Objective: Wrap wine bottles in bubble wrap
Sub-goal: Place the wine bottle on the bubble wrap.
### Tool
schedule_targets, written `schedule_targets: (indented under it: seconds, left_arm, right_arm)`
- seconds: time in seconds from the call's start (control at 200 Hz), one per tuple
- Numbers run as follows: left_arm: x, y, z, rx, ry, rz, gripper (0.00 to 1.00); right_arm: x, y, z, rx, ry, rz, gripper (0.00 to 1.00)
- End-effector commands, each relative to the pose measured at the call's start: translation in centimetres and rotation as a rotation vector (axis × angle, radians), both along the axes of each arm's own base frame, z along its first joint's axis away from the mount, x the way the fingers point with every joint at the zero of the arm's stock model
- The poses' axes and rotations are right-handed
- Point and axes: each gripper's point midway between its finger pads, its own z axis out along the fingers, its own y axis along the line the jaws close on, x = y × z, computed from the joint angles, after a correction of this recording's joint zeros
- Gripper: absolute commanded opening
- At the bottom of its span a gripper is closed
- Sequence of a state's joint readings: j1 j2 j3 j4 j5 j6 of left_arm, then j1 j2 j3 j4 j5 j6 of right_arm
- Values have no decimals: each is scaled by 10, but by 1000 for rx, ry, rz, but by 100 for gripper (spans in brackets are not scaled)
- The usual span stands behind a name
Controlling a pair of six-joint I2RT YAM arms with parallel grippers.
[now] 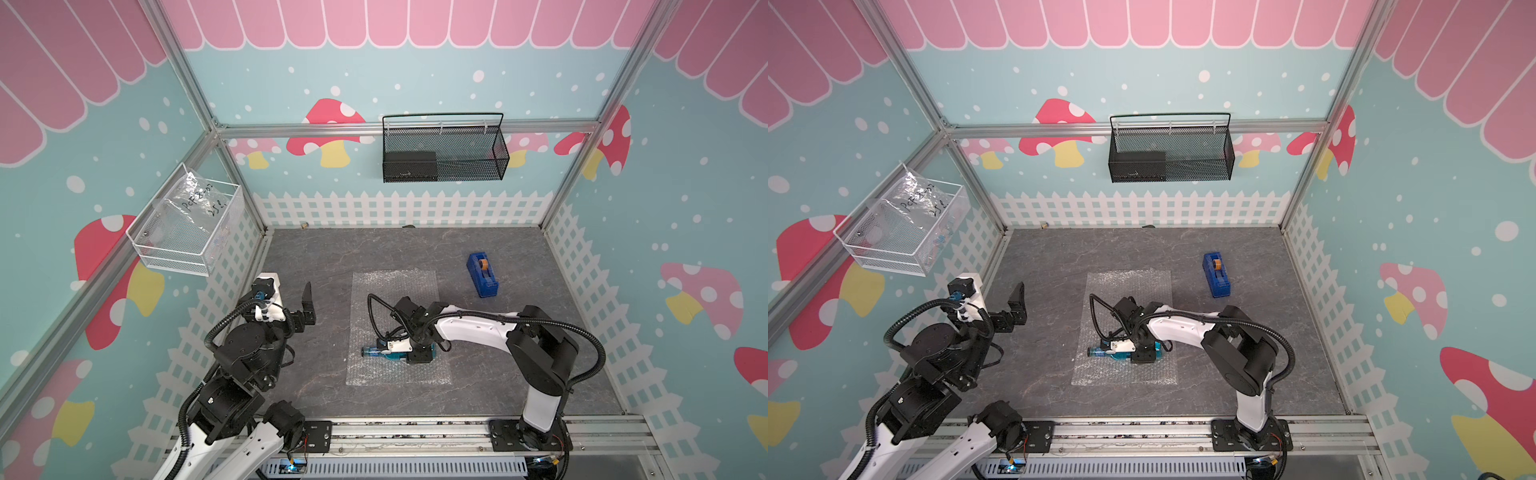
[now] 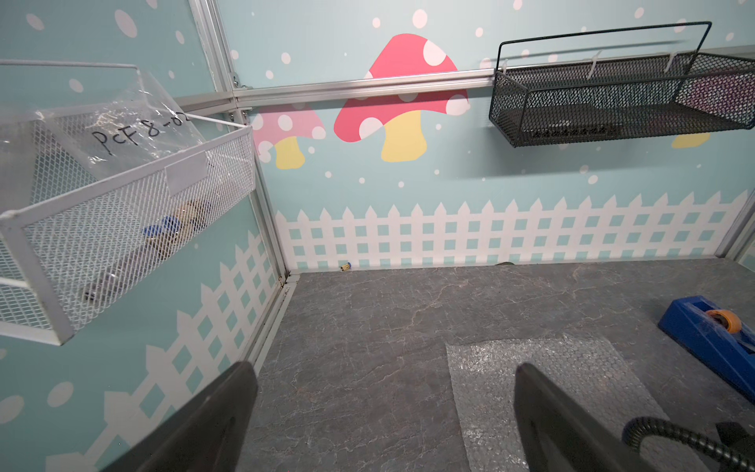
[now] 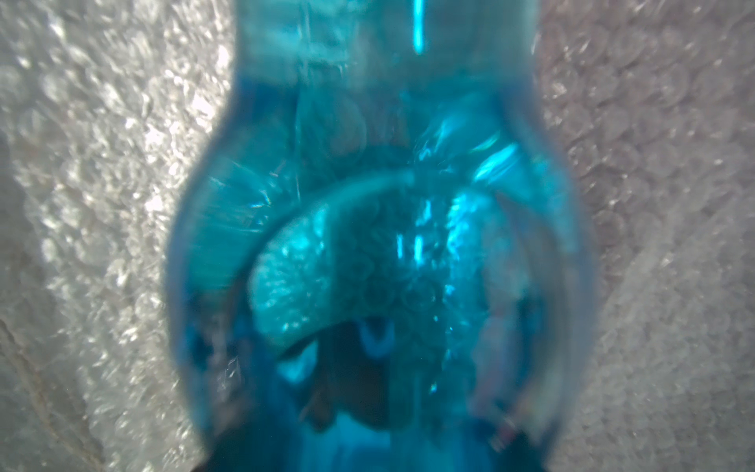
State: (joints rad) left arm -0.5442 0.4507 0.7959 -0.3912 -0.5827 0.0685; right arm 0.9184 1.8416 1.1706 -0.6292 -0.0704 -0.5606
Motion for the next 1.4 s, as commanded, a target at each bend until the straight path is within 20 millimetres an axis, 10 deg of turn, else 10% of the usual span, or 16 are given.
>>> schedule_targets:
  seconds: [0.0,0.57,0.706,0.776,0.911,1.206,1.396]
  left_arm:
    - [-3,1,1,10,-16,-8,100]
    - [-8,-1,3,14,-24,-34,100]
    - [-5,-2,3,45,-13,-32,100]
    - [-1,-5,1,64,10,-39,100]
    - [8,-13,-3,93,33,-53,100]
    - [44,-32,-6,106,60,-50,100]
    - [78,-55,0,111,115,-98,100]
  right_arm:
    - [-3,13,3,28,28,3,47]
    - [2,9,15,11,-13,-19,73]
    - [13,5,51,-1,-72,-81,78]
    - [11,10,82,42,-63,-102,99]
    - [-1,8,116,92,-91,-110,99]
    - [-67,-22,113,229,-503,-51,81]
    - [-91,-4,68,196,-381,45,72]
